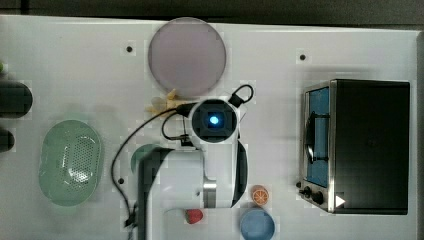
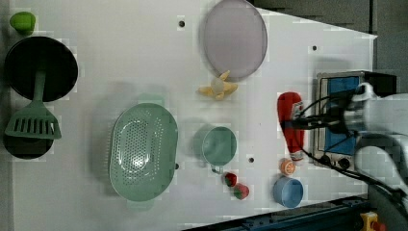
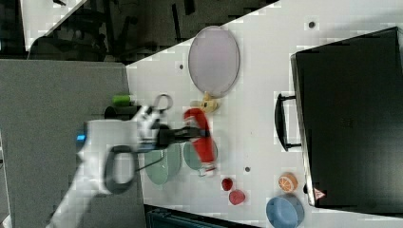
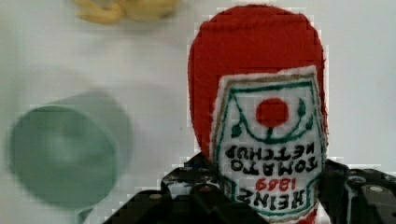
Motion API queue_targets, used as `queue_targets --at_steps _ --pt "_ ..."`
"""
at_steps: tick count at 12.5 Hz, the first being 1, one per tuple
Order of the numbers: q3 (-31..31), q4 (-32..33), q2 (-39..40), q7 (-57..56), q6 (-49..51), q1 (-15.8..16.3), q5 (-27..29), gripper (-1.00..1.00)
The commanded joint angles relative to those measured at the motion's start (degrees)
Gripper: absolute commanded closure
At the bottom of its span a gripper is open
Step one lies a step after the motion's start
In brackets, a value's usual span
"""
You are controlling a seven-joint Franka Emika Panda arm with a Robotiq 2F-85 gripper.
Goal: Pick Ketchup from the table and place it in strainer.
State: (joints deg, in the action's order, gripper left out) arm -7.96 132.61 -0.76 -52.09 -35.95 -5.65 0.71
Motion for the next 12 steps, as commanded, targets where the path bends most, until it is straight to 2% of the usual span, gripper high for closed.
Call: queue_targets --at_steps 1,4,8,12 --pt "-3.5 -6.1 -4.9 6.8 8.0 1.8 0.2 -0.16" --pt "-8.9 -9.3 -5.3 13.8 8.4 3.0 0.2 -0.16" --pt "-17.4 -10.1 -4.0 29.8 7.4 4.8 1.3 -0.16" --pt "-26.3 -10.0 1.5 43.8 -0.2 6.2 1.3 -0.16"
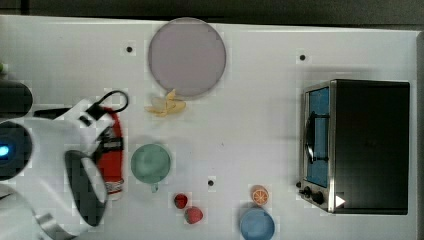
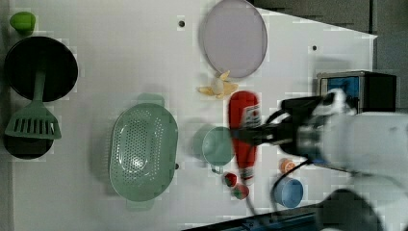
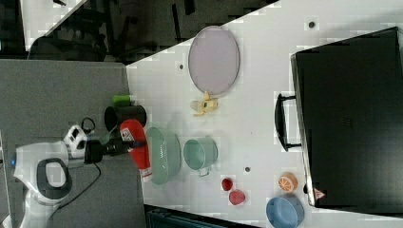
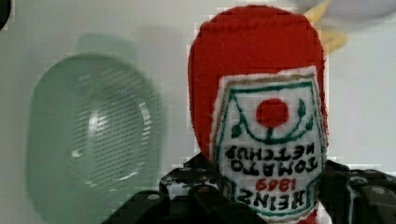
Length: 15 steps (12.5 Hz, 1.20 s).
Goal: Pick Ketchup from the table and place it in strainer.
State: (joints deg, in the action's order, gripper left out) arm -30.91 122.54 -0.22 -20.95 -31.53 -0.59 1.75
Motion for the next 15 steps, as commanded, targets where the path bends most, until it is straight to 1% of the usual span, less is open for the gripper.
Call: queue_targets --at_steps 1,4,7,9,10,13,14,15 --pt "-5.2 0.0 3.0 16.2 -7.4 1.3 0.3 -0.16" --pt "-9.1 0.1 9.8 26.6 -14.2 2.5 -0.4 -0.16" --pt "-9.1 0.2 16.5 29.6 -21.2 3.9 -5.7 -0.16" --pt "-8.9 0.1 20.5 30.9 -24.1 3.9 -7.0 -0.16" --pt "-8.8 0.1 21.7 31.4 -25.1 3.9 -7.0 -0.24" --pt "-8.2 0.1 23.0 31.5 -25.8 3.8 -7.0 -0.89" --pt "-8.2 0.1 22.6 31.5 -25.8 3.8 -7.0 -1.00" --pt "-8.2 0.0 21.5 31.6 -25.6 3.6 -7.0 -1.00"
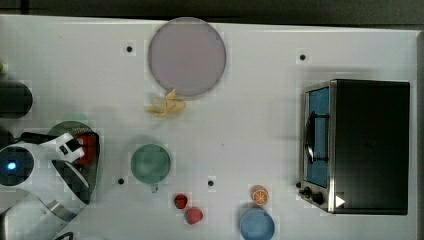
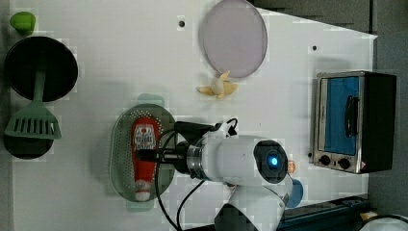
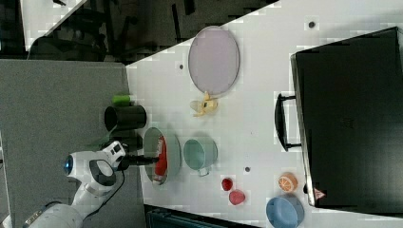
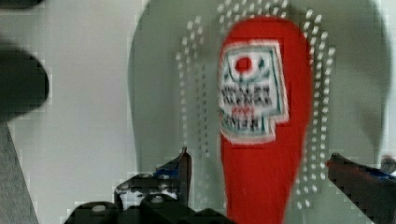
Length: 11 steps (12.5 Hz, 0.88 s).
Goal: Pick Ketchup from the table and place it in strainer.
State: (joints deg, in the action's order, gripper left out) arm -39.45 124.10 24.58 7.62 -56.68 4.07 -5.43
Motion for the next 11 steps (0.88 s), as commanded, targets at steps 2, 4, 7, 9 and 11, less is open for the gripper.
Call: queue_targets --at_steps 2,4,7,9,11 --pt "0.3 -1.8 -7.0 4.4 0.8 -2.2 0.4 -1.00" --pt "0.4 -2.6 -12.1 4.4 7.3 -4.6 0.5 -1.00" --pt "1.0 -6.1 -19.5 4.2 22.2 -9.9 1.2 -1.00" --pt "3.2 -9.4 -23.2 3.8 28.4 -13.2 5.2 -1.00" --pt "6.6 -12.8 -26.1 2.3 33.3 -15.4 8.9 -1.00"
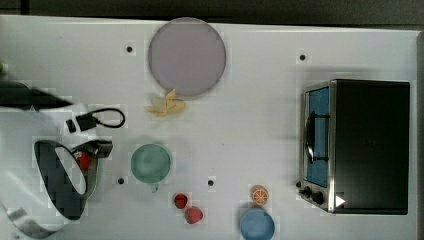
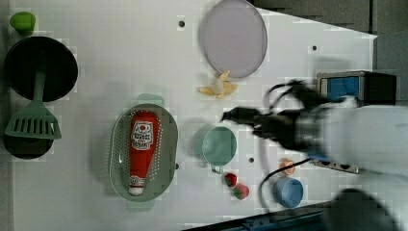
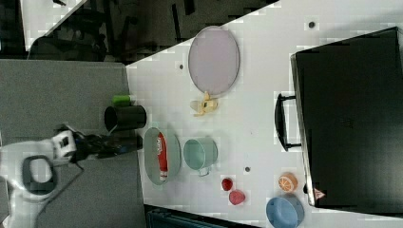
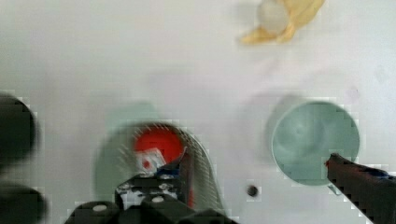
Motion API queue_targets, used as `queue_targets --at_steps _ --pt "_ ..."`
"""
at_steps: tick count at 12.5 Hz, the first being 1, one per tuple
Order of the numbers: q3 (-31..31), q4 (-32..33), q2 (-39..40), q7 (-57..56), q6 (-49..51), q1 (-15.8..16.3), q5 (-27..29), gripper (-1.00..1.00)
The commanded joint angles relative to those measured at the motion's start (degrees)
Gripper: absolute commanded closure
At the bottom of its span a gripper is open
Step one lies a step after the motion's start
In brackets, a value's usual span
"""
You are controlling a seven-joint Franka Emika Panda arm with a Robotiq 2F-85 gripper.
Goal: Pick Ketchup from the table and place it in strainer.
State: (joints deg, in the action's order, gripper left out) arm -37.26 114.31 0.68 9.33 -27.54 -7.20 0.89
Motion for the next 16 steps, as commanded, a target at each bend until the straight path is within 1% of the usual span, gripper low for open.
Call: queue_targets --at_steps 1,4,6,8,10,12,16 --pt "6.5 -4.5 -3.5 -0.4 6.7 -4.7 2.7 -1.00" --pt "13.2 -9.1 -6.0 -3.0 16.5 -5.5 2.7 -1.00" --pt "17.4 -12.8 -6.1 -4.1 22.4 -5.6 2.7 -1.00" --pt "21.7 -16.1 -5.7 -7.4 24.3 -5.7 2.6 -1.00" --pt "25.0 -17.4 -4.4 -9.3 24.4 -5.7 0.4 -1.00" --pt "26.4 -17.4 -3.6 -9.3 24.5 -5.8 -0.2 -1.00" --pt "26.5 -17.3 -3.6 -8.8 24.3 -5.7 -0.2 -1.00"
